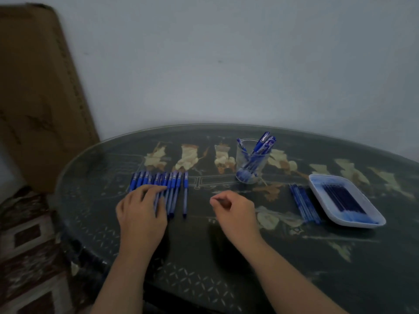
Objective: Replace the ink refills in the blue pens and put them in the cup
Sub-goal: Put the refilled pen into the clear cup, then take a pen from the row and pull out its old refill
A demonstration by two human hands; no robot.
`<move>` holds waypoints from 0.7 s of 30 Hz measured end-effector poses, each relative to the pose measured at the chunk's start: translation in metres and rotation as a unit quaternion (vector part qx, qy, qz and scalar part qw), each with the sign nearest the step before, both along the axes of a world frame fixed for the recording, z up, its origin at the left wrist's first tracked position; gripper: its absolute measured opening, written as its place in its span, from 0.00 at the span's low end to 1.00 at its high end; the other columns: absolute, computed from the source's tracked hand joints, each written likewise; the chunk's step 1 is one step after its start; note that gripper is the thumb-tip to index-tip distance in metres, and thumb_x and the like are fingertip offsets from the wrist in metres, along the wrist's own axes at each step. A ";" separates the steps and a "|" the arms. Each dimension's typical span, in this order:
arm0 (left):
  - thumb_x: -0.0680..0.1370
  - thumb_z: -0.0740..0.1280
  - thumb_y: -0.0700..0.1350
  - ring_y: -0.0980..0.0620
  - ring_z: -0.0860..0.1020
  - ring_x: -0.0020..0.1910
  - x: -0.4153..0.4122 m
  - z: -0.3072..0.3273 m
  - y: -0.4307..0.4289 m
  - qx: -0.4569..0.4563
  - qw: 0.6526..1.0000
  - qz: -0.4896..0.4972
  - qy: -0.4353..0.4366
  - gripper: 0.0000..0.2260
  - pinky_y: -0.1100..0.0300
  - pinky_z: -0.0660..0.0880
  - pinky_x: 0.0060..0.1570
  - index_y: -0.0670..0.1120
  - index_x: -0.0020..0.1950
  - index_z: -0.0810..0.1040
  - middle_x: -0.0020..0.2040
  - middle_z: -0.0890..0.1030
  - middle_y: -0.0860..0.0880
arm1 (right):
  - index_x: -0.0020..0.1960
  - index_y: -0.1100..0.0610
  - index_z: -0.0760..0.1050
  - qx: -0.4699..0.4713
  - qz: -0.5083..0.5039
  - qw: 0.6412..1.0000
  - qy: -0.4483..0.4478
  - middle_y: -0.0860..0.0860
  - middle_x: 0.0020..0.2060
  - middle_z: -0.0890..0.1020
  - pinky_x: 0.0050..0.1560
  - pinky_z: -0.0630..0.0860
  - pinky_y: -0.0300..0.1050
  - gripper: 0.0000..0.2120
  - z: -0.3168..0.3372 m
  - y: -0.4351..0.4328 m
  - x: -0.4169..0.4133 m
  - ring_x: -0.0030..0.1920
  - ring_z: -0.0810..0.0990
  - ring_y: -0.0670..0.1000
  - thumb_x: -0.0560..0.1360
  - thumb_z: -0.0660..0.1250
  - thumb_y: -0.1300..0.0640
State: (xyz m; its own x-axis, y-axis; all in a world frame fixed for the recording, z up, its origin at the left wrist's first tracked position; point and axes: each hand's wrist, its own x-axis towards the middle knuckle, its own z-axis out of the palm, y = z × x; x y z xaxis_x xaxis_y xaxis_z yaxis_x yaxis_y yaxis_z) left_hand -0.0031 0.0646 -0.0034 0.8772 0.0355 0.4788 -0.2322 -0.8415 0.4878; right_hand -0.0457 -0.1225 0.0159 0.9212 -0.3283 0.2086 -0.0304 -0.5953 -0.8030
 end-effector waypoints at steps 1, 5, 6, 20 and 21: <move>0.75 0.70 0.42 0.44 0.75 0.60 0.000 -0.003 0.004 0.010 1.000 0.006 0.006 0.12 0.44 0.64 0.63 0.51 0.58 0.80 0.58 0.78 0.49 | 0.46 0.51 0.82 -0.008 0.002 1.000 0.008 0.43 0.38 0.82 0.44 0.74 0.34 0.03 0.001 0.008 0.005 0.39 0.79 0.40 0.77 0.70 0.55; 0.78 0.67 0.47 0.48 0.70 0.66 -0.001 -0.008 0.010 0.040 0.999 0.002 0.029 0.13 0.46 0.57 0.67 0.54 0.62 0.79 0.62 0.77 0.51 | 0.52 0.53 0.83 -0.040 -0.006 0.999 0.031 0.48 0.46 0.84 0.48 0.73 0.37 0.07 0.005 0.039 0.029 0.46 0.81 0.46 0.78 0.68 0.53; 0.79 0.65 0.49 0.50 0.68 0.68 -0.001 -0.008 0.009 0.049 0.998 -0.003 0.044 0.14 0.46 0.55 0.68 0.56 0.64 0.77 0.65 0.75 0.53 | 0.54 0.53 0.83 -0.051 -0.012 0.998 0.041 0.49 0.48 0.84 0.48 0.73 0.39 0.08 0.004 0.045 0.035 0.49 0.81 0.48 0.78 0.68 0.53; 0.82 0.55 0.55 0.54 0.55 0.76 -0.002 -0.007 0.010 0.051 0.990 -0.017 0.132 0.16 0.44 0.44 0.74 0.60 0.70 0.69 0.74 0.64 0.56 | 0.58 0.57 0.79 -0.199 -0.055 0.966 0.155 0.56 0.54 0.80 0.44 0.73 0.45 0.11 -0.001 0.076 0.064 0.53 0.80 0.58 0.79 0.63 0.56; 0.82 0.55 0.55 0.54 0.55 0.76 -0.002 -0.007 0.010 0.052 0.990 -0.018 0.133 0.16 0.45 0.45 0.74 0.60 0.70 0.69 0.75 0.64 0.56 | 0.57 0.56 0.80 -0.193 -0.058 0.967 0.156 0.56 0.54 0.80 0.45 0.73 0.45 0.11 -0.001 0.076 0.064 0.53 0.80 0.58 0.79 0.63 0.56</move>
